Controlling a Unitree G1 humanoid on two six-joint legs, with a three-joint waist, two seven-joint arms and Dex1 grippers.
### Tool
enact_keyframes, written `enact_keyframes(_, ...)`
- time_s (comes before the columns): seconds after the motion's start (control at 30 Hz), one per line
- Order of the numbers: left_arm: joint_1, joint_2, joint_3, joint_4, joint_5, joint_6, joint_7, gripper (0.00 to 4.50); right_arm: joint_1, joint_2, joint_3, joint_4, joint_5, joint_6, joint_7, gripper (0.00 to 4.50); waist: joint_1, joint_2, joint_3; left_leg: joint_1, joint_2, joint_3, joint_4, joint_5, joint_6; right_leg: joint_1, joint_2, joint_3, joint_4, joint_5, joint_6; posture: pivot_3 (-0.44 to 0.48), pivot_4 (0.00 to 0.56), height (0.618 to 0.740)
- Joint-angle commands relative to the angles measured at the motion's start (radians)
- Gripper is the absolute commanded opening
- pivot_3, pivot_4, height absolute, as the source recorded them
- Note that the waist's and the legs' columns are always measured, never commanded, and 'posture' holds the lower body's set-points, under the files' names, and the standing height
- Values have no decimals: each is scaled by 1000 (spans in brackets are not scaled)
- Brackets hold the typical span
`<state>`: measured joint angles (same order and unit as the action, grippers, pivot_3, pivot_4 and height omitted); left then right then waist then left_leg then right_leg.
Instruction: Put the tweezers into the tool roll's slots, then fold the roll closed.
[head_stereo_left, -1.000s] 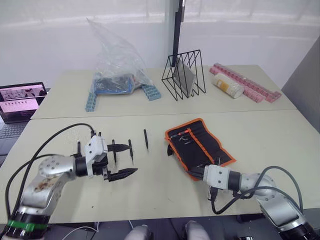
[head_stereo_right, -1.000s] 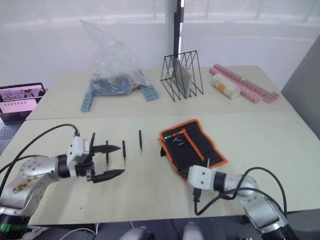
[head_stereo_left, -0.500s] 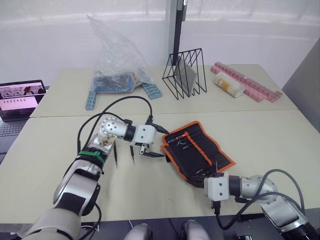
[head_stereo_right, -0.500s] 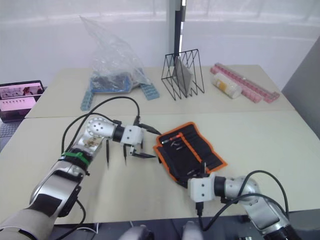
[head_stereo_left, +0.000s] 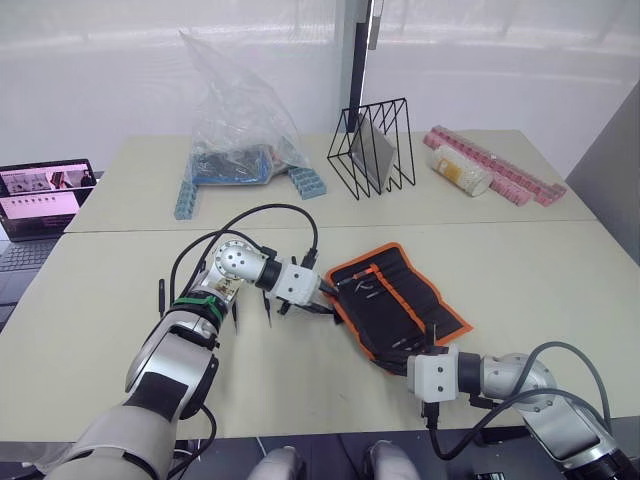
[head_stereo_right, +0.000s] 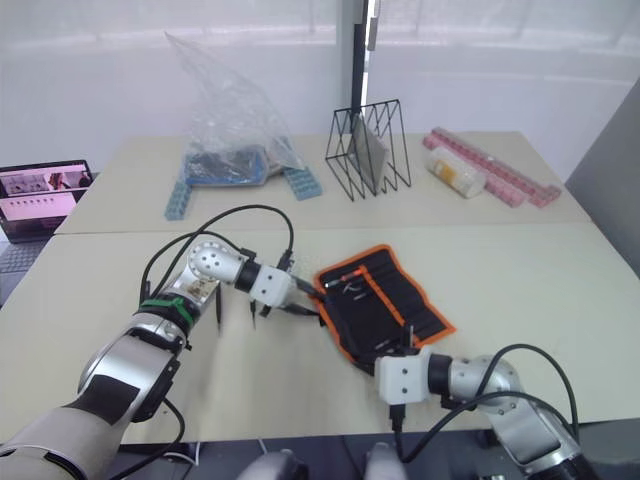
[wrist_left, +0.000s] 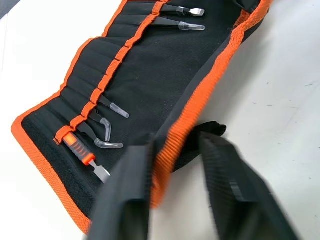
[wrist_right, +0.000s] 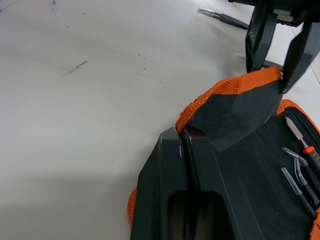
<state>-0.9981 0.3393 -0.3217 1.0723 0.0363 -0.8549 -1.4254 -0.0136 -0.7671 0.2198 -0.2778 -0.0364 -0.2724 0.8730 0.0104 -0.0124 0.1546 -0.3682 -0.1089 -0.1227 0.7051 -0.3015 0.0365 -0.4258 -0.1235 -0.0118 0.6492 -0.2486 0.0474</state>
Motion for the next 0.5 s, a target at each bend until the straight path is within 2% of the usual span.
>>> enact_keyframes(0.03, -18, 8, 25, -15, -22, -26, -14, 19, -3, 6, -15, -31, 12, 17, -3, 0, 0, 0, 0, 0, 0, 0, 0, 0, 0, 0, 0, 0, 0, 0, 0, 0, 150, 724)
enact_keyframes(0.13, -5, 29, 7, -20, 16, -86, 6, 19, -3, 13, -17, -46, 32, 51, 0, 0, -1, 0, 0, 0, 0, 0, 0, 0, 0, 0, 0, 0, 0, 0, 0, 0, 150, 724)
enact_keyframes(0.3, 32, 51, -19, -20, 101, -199, 125, 19, 16, 53, -24, -113, 145, 204, -1, 0, 0, 0, 0, 0, 0, 0, 0, 0, 0, 0, 0, 1, 0, 0, 0, 0, 150, 724)
enact_keyframes(0.5, 78, 62, -38, -41, 132, -231, 192, 0, 19, 80, -62, -236, 340, 464, -2, 1921, 1, 0, 0, 0, 0, 0, 1, 0, 0, 0, 0, 1, 0, 1, 0, 0, 150, 724)
